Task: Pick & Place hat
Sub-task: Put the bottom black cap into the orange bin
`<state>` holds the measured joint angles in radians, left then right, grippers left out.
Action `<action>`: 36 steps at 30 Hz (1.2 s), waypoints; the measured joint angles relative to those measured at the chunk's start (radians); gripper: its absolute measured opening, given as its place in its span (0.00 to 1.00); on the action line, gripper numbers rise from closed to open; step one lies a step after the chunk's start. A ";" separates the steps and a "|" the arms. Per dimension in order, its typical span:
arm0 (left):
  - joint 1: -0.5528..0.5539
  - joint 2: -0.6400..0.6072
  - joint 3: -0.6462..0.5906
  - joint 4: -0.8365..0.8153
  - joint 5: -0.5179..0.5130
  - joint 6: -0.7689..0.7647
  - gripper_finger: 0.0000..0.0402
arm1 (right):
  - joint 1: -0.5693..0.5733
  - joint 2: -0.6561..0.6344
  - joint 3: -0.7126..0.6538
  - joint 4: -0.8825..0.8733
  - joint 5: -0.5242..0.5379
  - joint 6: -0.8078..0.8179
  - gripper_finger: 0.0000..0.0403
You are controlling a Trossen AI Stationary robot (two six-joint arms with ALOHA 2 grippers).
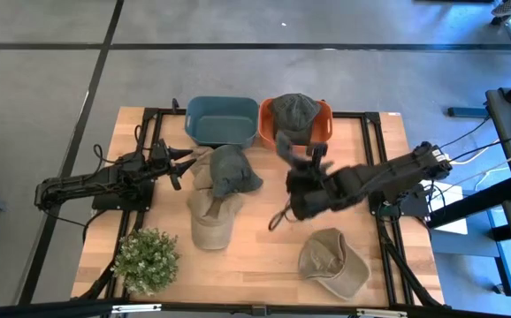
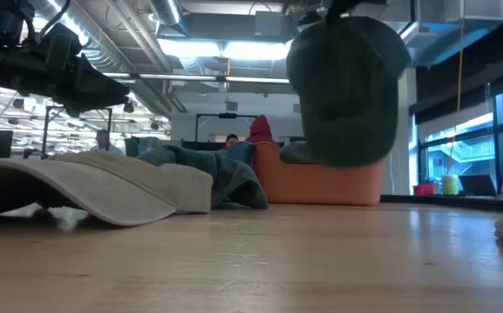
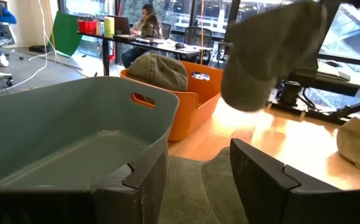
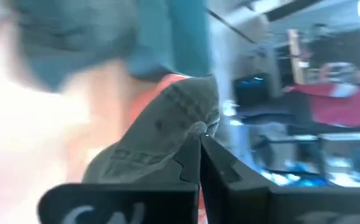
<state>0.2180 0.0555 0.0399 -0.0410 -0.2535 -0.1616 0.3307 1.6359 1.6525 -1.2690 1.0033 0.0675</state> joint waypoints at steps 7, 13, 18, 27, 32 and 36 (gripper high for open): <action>0.000 0.000 0.000 0.000 0.000 0.000 0.42 | -0.154 0.000 0.071 0.000 0.098 -0.226 0.00; 0.000 0.000 0.000 0.000 0.000 0.000 0.42 | -0.303 0.000 0.072 0.003 0.114 -0.340 0.00; 0.000 0.000 0.000 0.000 0.000 0.000 0.42 | -0.412 0.000 0.072 0.053 0.113 -0.434 0.00; 0.000 0.000 0.000 0.000 0.000 0.000 0.42 | -0.569 0.000 0.072 0.243 -0.016 -0.664 0.00; 0.000 0.000 0.000 0.000 0.000 0.000 0.42 | -0.625 0.000 0.072 0.328 -0.119 -0.789 0.00; 0.000 0.000 0.000 0.000 0.000 0.000 0.42 | -0.631 0.000 0.072 0.375 -0.130 -0.917 0.00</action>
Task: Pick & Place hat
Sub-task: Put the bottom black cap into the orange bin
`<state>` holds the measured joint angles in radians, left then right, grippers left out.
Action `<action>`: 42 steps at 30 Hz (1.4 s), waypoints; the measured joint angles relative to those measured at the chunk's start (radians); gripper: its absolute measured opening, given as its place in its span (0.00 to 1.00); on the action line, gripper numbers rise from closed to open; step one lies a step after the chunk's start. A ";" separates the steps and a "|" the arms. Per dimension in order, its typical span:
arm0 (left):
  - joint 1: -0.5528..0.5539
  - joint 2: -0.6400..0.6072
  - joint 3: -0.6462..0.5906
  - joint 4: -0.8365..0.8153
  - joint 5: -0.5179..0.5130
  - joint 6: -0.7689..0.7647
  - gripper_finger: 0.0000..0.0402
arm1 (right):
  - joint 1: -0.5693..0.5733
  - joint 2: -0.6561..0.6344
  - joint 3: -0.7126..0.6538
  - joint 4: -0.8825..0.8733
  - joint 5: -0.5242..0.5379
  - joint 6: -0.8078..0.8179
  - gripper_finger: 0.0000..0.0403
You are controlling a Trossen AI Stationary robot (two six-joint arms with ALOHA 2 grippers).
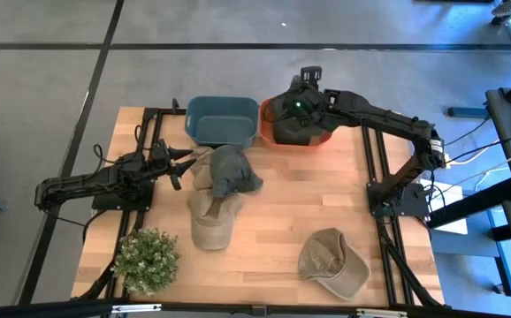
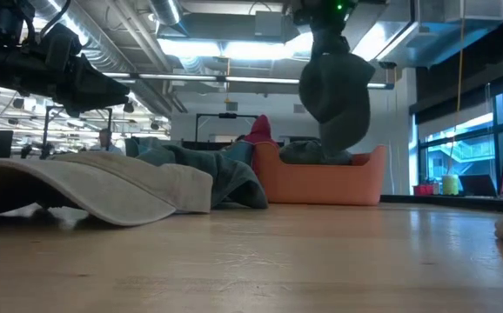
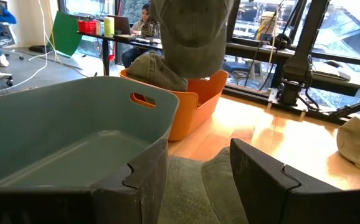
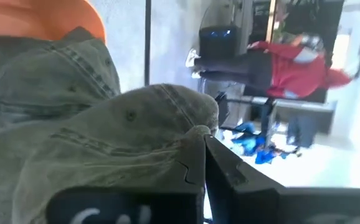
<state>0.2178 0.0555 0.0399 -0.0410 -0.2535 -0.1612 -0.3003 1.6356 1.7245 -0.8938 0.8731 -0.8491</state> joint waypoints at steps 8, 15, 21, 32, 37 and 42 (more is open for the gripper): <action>0.000 0.000 0.000 0.001 -0.018 0.001 0.42 | 0.051 0.000 0.000 0.020 0.011 -0.131 0.00; 0.000 0.000 0.000 0.001 -0.018 0.001 0.42 | 0.106 -0.001 0.000 -0.021 0.060 -0.157 0.00; 0.000 0.000 0.000 0.001 -0.018 0.029 0.42 | 0.143 -0.001 0.000 -0.016 0.053 -0.173 0.00; 0.000 0.000 0.000 0.001 -0.018 0.027 0.42 | 0.074 -0.001 -0.001 0.001 -0.057 -0.122 0.00; 0.000 0.000 0.000 0.002 -0.018 0.027 0.42 | 0.021 0.006 -0.001 0.029 -0.079 -0.120 0.00; 0.000 0.000 0.000 0.002 -0.018 0.027 0.42 | 0.015 0.006 -0.001 0.072 -0.134 -0.108 0.00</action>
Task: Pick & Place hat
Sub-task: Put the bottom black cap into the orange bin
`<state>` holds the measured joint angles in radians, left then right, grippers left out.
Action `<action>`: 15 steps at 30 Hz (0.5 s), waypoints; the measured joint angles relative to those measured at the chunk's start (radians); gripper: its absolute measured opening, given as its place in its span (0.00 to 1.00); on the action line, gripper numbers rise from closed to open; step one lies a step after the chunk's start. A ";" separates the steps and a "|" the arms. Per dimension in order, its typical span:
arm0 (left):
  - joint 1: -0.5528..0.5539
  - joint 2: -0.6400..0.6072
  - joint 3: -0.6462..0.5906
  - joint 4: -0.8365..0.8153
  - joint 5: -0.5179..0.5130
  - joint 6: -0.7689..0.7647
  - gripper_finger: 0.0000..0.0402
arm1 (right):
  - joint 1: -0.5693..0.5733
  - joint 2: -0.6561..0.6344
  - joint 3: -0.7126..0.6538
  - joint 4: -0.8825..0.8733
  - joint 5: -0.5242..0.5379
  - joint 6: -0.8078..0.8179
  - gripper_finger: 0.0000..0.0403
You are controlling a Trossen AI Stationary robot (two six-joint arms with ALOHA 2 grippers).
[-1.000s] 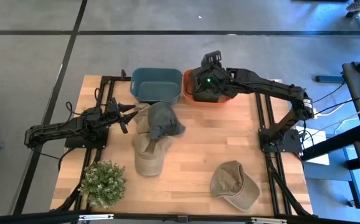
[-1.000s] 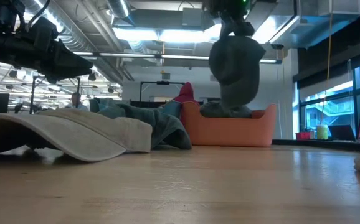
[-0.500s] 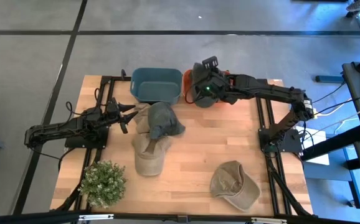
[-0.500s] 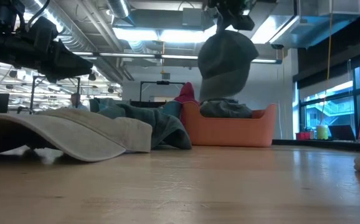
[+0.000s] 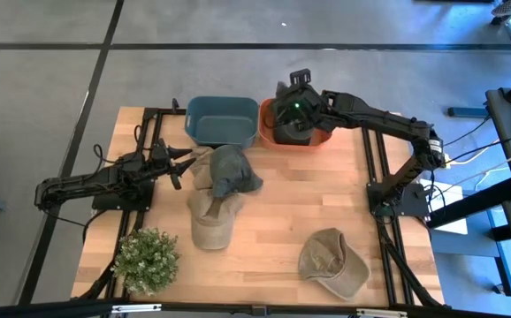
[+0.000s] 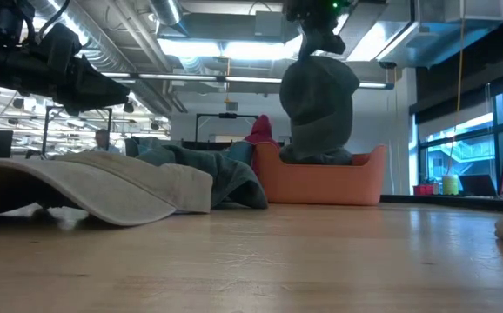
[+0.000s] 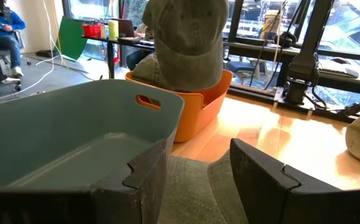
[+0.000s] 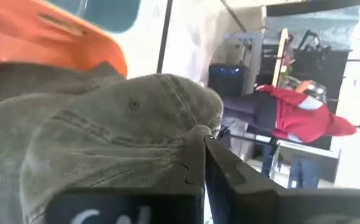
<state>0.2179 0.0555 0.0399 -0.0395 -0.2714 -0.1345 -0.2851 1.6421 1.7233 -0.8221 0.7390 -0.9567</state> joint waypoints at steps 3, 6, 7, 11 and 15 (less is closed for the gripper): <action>0.000 0.000 0.000 0.000 0.000 0.004 0.42 | 0.017 0.000 0.000 0.026 0.000 -0.032 0.00; 0.000 0.000 0.000 0.000 0.000 0.014 0.42 | 0.025 0.000 -0.003 0.029 -0.009 -0.037 0.00; 0.000 0.000 0.000 0.000 0.000 0.015 0.42 | 0.025 -0.001 -0.015 0.036 -0.020 -0.028 0.00; 0.000 0.000 0.000 0.000 0.001 0.016 0.42 | -0.003 0.001 -0.102 0.053 -0.016 -0.026 0.00; 0.000 0.000 0.000 0.000 0.001 0.017 0.42 | -0.022 0.000 -0.223 0.153 0.024 -0.100 0.00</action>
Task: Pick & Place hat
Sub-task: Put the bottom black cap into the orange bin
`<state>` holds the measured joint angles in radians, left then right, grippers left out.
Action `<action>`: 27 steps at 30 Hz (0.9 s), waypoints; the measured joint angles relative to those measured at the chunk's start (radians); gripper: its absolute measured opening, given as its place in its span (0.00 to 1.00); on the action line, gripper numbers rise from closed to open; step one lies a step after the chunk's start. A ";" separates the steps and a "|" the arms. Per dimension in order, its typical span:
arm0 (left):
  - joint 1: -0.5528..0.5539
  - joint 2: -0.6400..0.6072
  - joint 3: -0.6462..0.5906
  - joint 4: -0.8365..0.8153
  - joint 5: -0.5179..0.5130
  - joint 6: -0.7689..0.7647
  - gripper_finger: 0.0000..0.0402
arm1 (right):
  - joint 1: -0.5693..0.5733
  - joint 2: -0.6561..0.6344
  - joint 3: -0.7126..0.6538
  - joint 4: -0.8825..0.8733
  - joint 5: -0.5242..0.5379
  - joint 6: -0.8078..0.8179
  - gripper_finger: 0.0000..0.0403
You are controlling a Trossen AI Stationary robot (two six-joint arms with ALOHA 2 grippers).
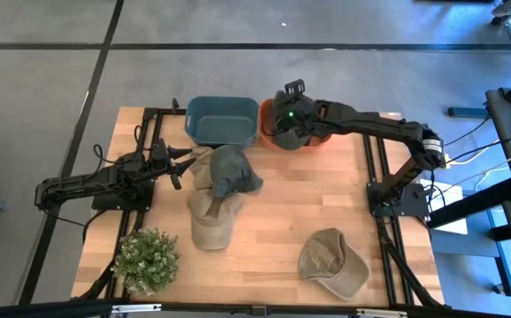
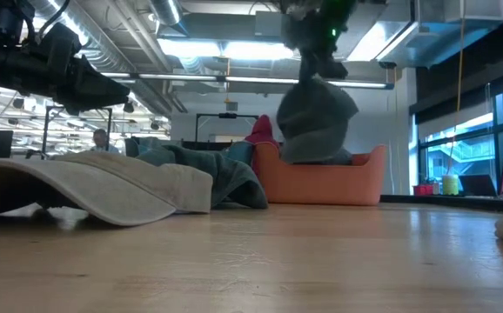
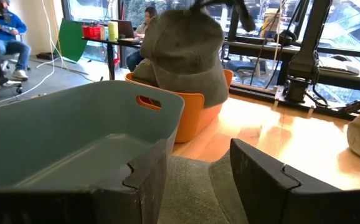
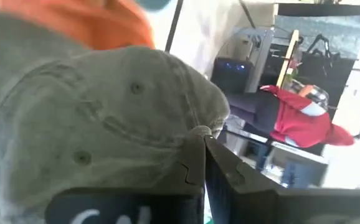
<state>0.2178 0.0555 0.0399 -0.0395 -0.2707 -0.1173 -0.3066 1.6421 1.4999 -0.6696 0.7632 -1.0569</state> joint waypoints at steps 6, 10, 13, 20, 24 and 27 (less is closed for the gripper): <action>0.000 0.000 0.000 0.000 0.000 0.000 0.42 | -0.004 0.001 -0.125 0.171 0.075 -0.172 0.00; 0.000 0.000 0.000 0.000 0.000 0.000 0.42 | -0.004 0.001 -0.160 0.308 0.090 -0.319 0.00; 0.000 0.000 0.000 0.000 0.000 0.000 0.42 | -0.004 0.001 -0.165 0.379 0.090 -0.410 0.00; 0.000 0.000 0.000 0.000 0.001 0.000 0.42 | -0.022 0.000 -0.165 0.375 0.090 -0.473 0.00; 0.000 0.000 0.000 0.000 0.002 0.000 0.42 | -0.034 0.000 -0.165 0.356 0.107 -0.507 0.00; 0.000 0.000 0.000 0.000 0.002 0.000 0.42 | -0.041 0.000 -0.165 0.354 0.116 -0.520 0.00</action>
<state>0.2179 0.0554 0.0399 -0.0394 -0.2684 -0.1169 -0.3480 1.6424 1.3346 -0.3159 0.8791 -1.5774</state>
